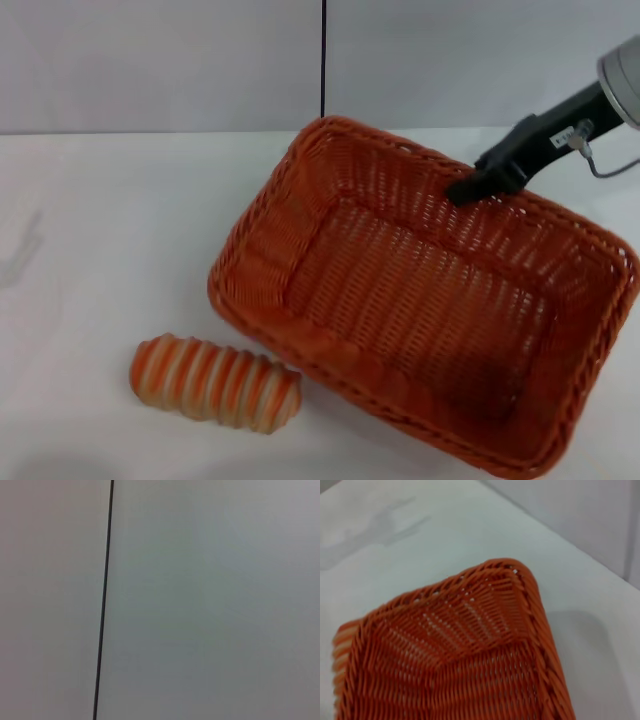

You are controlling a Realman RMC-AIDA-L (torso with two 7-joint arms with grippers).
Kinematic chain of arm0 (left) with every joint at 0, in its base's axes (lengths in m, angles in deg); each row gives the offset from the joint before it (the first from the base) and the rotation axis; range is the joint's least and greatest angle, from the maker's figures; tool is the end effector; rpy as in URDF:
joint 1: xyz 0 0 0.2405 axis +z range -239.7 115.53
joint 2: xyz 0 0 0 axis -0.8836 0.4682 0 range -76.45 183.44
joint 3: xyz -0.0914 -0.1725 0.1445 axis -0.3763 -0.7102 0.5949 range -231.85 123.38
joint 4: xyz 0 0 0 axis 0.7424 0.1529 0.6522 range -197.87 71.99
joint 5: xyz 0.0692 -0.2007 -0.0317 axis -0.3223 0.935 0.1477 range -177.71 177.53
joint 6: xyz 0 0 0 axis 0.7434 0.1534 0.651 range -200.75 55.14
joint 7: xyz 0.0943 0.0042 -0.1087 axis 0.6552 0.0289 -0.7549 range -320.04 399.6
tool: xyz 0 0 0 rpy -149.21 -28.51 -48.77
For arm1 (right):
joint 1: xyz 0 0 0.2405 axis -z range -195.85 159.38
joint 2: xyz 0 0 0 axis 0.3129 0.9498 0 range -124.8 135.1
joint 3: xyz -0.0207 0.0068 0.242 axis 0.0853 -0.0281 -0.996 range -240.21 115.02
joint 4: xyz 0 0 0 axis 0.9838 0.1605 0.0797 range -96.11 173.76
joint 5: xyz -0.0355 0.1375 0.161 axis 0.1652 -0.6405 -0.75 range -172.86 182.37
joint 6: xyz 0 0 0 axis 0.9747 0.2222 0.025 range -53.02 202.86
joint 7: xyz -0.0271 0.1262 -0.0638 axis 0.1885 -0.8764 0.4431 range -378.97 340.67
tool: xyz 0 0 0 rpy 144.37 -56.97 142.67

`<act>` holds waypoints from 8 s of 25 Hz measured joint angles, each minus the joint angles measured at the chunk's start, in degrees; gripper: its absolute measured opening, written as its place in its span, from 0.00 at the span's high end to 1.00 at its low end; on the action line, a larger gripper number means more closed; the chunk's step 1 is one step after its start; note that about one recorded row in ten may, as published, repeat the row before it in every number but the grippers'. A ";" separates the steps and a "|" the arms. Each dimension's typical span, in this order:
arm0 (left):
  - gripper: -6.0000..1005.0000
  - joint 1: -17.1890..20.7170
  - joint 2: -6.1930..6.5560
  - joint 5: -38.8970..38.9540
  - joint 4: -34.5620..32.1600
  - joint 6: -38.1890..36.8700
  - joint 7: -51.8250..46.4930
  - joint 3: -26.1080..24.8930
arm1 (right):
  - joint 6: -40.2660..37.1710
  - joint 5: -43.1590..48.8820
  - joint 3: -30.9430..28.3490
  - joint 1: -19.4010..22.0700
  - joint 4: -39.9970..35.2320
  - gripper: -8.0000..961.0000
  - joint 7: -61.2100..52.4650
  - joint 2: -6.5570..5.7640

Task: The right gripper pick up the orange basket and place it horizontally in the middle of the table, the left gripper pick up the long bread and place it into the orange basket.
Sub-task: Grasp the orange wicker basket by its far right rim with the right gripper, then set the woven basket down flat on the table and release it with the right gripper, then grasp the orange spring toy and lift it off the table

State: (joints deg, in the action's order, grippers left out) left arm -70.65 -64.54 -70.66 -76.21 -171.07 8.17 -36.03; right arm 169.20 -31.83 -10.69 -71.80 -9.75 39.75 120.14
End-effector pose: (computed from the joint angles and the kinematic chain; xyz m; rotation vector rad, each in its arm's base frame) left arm -0.3646 0.2126 0.0817 -1.5167 -0.3556 -0.9308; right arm 0.1539 0.3990 0.0261 -2.9096 0.8336 -0.2145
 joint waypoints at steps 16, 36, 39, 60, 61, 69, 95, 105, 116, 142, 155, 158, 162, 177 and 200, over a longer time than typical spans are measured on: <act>0.22 3.66 -0.04 -0.37 0.20 -1.53 -0.03 0.18 | -3.58 1.95 8.69 -4.57 -3.36 0.82 16.26 3.02; 0.23 5.32 0.09 -0.13 -0.09 -2.40 0.07 -0.01 | -12.61 -2.48 15.30 -2.74 -4.07 0.82 29.44 4.05; 0.23 5.32 0.09 -0.12 -0.09 -2.26 0.13 -0.01 | -14.69 -4.62 18.52 -1.82 -3.67 0.82 29.76 4.12; 0.24 5.54 0.09 -0.28 -0.09 -2.09 0.25 0.01 | -19.87 -7.67 24.32 1.32 -3.64 0.82 28.00 4.54; 0.24 5.59 0.09 -0.28 -0.09 -2.12 0.21 0.04 | -20.04 -8.65 24.50 1.57 -3.66 0.82 28.02 4.54; 0.24 6.23 0.09 -0.49 -0.09 -2.40 0.07 0.35 | -19.91 -11.69 24.77 3.45 -5.04 0.49 28.34 4.44; 0.25 -0.77 0.52 -38.68 -59.78 -12.89 -57.45 2.21 | -1.13 -73.35 0.52 46.76 -23.20 0.38 33.15 4.07; 0.25 0.65 0.24 -48.87 -71.44 -15.52 -61.30 7.99 | 7.44 -78.74 -14.65 49.57 -6.00 0.38 37.70 3.99; 0.26 6.54 -0.71 -52.23 -68.07 -9.24 -62.14 23.55 | 7.11 -74.97 -15.60 48.51 -0.29 0.38 43.15 3.84; 0.45 6.12 -0.70 -45.61 -59.33 9.30 -60.45 46.48 | 7.36 -70.48 -20.24 49.78 2.72 0.38 43.94 3.63; 0.45 5.84 -0.63 -45.52 -58.14 10.19 -60.75 48.15 | 7.16 -70.45 -20.53 49.89 2.79 0.38 43.98 3.66; 0.45 5.78 -0.61 -45.51 -57.61 10.89 -60.96 48.85 | 7.02 -70.45 -20.53 49.88 2.79 0.38 44.02 3.66; 0.46 5.43 -0.65 -45.41 -57.00 11.22 -61.51 49.43 | 7.00 -70.45 -20.53 49.83 2.78 0.38 44.06 3.66; 0.56 4.65 -0.61 -44.99 -56.01 13.57 -65.62 50.98 | 6.96 -70.45 -22.44 49.85 4.25 0.38 44.37 3.57; 0.73 4.37 -0.18 -45.61 -58.70 10.23 -63.39 50.26 | 6.97 -70.28 -22.73 49.79 6.39 0.38 45.86 3.30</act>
State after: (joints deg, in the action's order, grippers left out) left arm -66.28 -64.72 -116.28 -134.91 -160.84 -55.22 14.22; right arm 176.18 -102.11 -33.42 -22.01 -3.36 85.60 123.45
